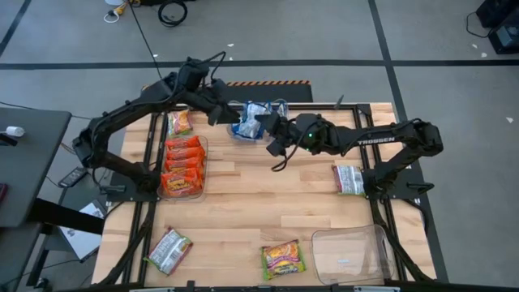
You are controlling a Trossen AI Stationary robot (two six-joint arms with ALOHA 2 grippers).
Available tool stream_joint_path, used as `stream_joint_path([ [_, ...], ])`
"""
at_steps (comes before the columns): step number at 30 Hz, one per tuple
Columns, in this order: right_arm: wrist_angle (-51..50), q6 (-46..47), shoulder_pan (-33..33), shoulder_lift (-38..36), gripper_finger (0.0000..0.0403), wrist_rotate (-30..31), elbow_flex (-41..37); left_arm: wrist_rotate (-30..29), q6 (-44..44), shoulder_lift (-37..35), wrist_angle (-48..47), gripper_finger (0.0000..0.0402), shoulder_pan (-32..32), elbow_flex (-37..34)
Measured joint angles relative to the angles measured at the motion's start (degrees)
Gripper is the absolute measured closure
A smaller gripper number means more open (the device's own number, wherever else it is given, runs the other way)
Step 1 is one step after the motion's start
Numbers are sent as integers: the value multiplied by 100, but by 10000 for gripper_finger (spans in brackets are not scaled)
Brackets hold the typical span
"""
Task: Sort Maruchan noodles
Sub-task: Put the blue noodles into the middle transparent bin
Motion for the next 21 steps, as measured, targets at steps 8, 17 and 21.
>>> stream_joint_path([
  [8, 141, -39, 122, 0, 397, 317, 0, 215, 194, 357, 285, 116, -261, 0],
  [17, 519, 2, 345, -49, 397, 341, 0, 387, 266, 482, 485, 115, -209, 4],
  [21, 574, 66, 360, -52, 397, 322, 2, 1391, -205, 497, 1168, 115, -246, 4],
])
